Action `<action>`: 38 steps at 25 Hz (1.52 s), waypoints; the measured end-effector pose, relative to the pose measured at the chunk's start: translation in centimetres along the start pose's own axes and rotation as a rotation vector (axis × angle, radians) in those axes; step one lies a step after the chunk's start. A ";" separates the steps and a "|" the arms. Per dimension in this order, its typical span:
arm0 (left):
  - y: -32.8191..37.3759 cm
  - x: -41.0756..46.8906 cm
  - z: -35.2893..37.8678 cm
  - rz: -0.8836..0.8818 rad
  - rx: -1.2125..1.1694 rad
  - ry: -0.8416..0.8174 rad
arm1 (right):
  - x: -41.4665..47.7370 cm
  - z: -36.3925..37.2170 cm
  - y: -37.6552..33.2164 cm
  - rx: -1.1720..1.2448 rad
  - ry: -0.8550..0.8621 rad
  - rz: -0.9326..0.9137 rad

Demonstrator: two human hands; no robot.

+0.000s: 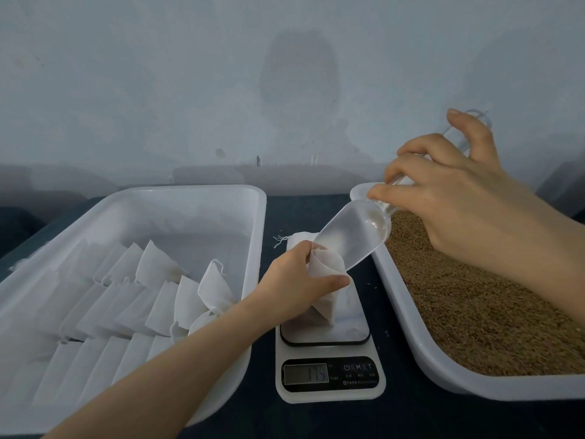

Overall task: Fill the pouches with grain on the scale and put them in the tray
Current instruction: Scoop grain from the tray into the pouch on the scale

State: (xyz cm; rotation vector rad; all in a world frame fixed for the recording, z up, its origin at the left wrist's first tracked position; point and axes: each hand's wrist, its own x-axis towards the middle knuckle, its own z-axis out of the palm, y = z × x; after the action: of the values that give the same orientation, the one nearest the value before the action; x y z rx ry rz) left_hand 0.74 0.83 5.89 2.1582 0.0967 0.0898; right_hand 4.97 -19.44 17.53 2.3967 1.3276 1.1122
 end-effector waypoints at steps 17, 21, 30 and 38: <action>-0.1 0.1 0.0 -0.028 0.004 -0.006 | -4.6 4.6 1.8 0.188 -0.662 0.914; 0.0 0.1 -0.1 -0.041 -0.023 -0.004 | -4.9 7.6 0.4 0.318 -0.948 0.886; 0.3 0.2 -0.2 -0.084 -0.085 -0.027 | -3.3 5.3 -3.5 0.651 -0.480 0.467; 0.5 0.1 -0.3 -0.049 -0.093 -0.044 | -2.1 6.0 -6.8 0.858 -0.372 0.272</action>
State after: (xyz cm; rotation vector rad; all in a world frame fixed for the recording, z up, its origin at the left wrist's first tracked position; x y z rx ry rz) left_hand 0.82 0.82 6.53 2.0620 0.1175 0.0184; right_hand 3.92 -16.03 8.93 3.2227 1.5725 0.0534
